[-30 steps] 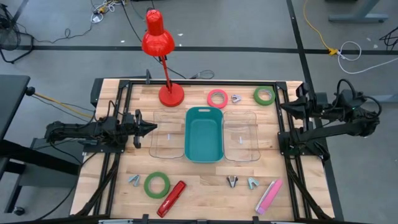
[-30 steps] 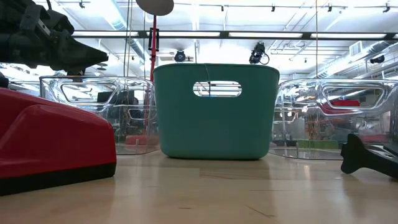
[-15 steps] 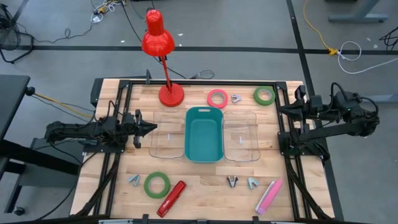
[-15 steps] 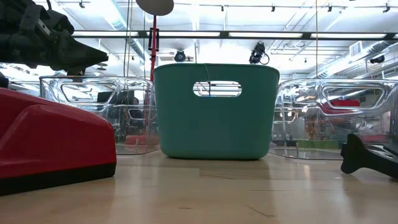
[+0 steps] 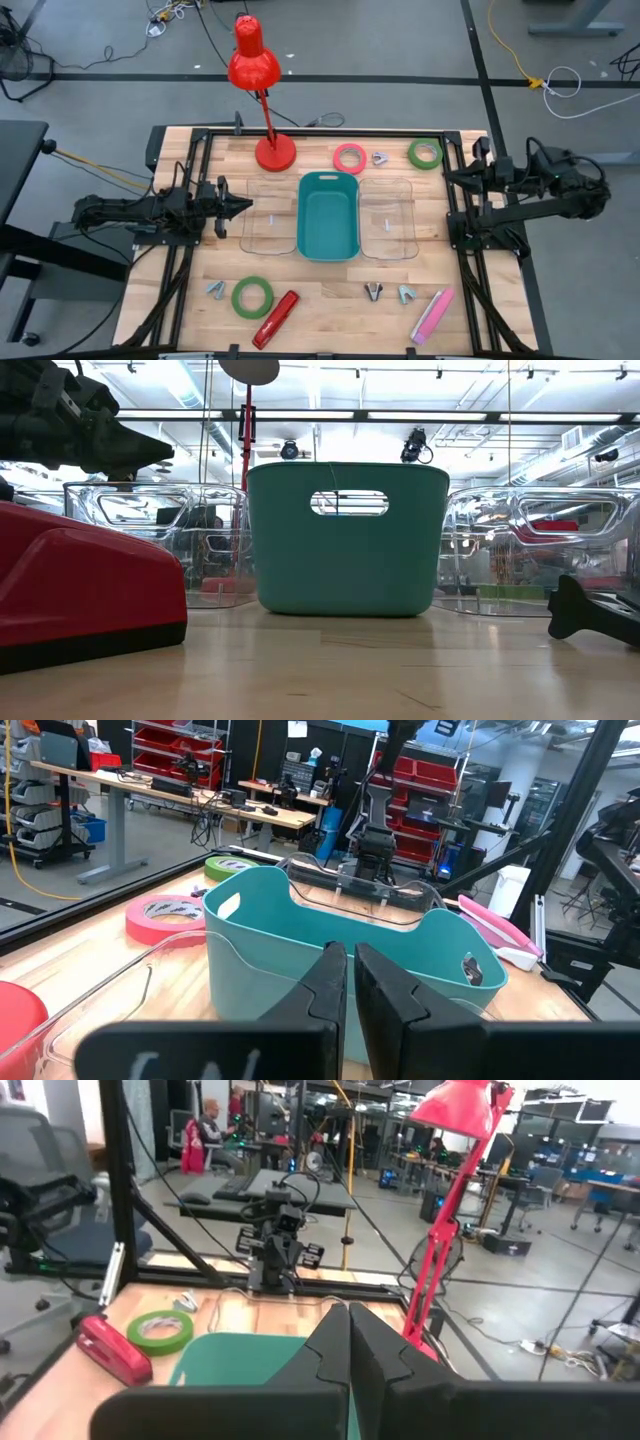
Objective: Pick and place Stapler, Stapler remover, tape
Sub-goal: Put the top green tape into the green bin
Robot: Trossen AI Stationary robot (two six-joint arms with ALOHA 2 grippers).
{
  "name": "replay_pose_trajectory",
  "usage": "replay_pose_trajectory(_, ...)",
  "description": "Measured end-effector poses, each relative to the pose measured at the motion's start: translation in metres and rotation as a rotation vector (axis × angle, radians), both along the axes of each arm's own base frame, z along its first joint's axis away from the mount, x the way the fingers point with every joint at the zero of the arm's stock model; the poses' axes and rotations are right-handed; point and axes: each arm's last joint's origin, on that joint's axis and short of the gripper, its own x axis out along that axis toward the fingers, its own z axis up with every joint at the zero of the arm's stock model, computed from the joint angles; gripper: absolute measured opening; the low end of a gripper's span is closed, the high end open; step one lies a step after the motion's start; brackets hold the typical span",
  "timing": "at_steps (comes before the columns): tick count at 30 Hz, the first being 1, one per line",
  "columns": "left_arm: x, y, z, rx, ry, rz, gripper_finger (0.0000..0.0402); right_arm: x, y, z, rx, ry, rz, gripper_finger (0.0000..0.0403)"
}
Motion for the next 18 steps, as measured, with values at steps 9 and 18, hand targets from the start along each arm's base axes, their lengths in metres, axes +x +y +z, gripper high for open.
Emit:
replay_pose_trajectory(9, 0.000, 0.000, 0.000, 0.000, 0.000, 0.000, 0.0028, 0.001, -0.007, -0.002, 0.007, 0.025, -0.131, 0.0002)
replay_pose_trajectory(18, 0.000, 0.000, 0.000, 0.000, 0.000, 0.001, 0.0028, -0.002, -0.017, -0.002, 0.009, 0.025, -0.317, 0.0002)
